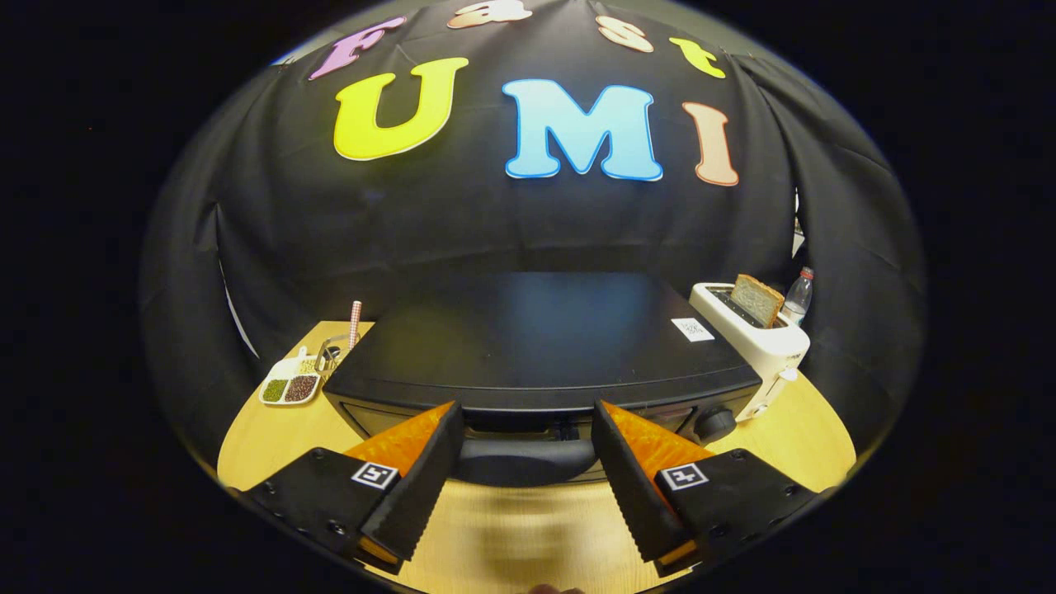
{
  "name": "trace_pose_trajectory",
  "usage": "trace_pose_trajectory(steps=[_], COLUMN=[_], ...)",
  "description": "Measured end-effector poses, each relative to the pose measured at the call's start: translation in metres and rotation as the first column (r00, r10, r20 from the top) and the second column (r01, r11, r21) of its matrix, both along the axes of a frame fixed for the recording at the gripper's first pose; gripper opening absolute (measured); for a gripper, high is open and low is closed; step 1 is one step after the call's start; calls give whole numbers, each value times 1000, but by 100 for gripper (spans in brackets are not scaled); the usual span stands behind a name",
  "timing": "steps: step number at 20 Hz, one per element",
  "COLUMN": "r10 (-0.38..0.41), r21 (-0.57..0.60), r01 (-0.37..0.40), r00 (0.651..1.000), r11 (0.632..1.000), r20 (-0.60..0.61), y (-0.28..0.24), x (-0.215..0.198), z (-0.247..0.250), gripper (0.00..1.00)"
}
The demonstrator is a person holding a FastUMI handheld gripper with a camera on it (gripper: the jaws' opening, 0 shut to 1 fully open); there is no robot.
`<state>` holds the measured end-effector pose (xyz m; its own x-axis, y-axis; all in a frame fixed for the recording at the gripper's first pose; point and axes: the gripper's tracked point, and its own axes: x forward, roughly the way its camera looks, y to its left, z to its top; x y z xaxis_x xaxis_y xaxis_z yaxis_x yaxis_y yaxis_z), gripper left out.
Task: Open the toaster oven, put the food inside, and close the toaster oven door.
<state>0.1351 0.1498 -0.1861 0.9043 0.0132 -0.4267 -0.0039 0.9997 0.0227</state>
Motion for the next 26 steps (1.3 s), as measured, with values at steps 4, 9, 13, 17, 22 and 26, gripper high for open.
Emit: trace_pose_trajectory(steps=[4, 9, 13, 17, 22, 26], r10=[11, 18, 27, 27, 53, 109], r21=[9, 22, -5, -26, -19, -44], r01=[-11, -16, -27, -32, -61, -137], r00=[999, 997, 994, 986, 950, 912], r11=[1000, 1000, 1000, 999, 998, 990], r20=[-34, -80, -107, -165, -306, -396], y=[0, 2, 1, 3, 3, -8], x=[-10, -42, -64, -91, -123, -145], z=[-3, -17, -28, -50, -94, -122], gripper=[100, 100, 99, 99, 99, 99])
